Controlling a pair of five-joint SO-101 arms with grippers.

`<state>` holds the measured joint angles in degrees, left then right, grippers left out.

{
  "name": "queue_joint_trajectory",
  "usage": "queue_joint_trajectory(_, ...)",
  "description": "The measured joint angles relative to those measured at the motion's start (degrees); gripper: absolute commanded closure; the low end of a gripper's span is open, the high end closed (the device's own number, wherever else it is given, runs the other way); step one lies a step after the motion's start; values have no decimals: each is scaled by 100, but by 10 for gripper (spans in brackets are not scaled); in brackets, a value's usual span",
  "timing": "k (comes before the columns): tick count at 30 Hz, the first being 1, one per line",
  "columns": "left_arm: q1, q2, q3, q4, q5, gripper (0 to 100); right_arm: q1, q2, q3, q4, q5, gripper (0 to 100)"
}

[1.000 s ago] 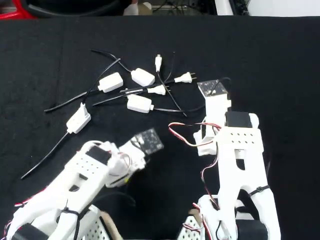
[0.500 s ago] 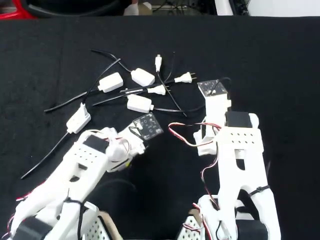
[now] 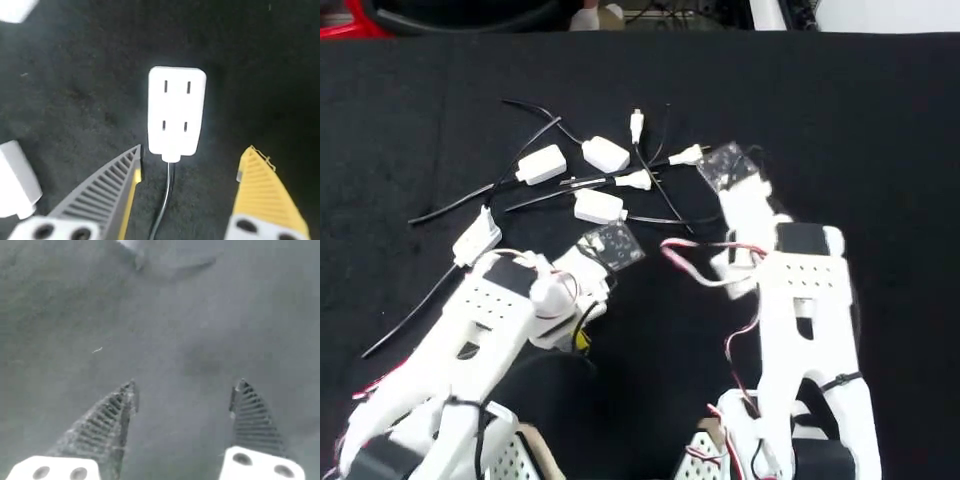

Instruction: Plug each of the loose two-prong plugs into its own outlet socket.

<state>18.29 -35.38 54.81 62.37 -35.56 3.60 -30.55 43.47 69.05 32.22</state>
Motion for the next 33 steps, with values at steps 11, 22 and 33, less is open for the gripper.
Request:
queue_joint_trajectory(11, -1081, -3209, 352, 1354, 897, 700, 325, 1433, -1143, -1363, 2488, 702)
queue_joint_trajectory(22, -2189, -6136, 2224, 1257, 791, 698, -334, 5486, -4677, -1204, 3130, 705)
queue_joint_trajectory(33, -2418, -6857, 3640, 1204, 642, 697, -738, 8325, -8958, 615, 3692, 705)
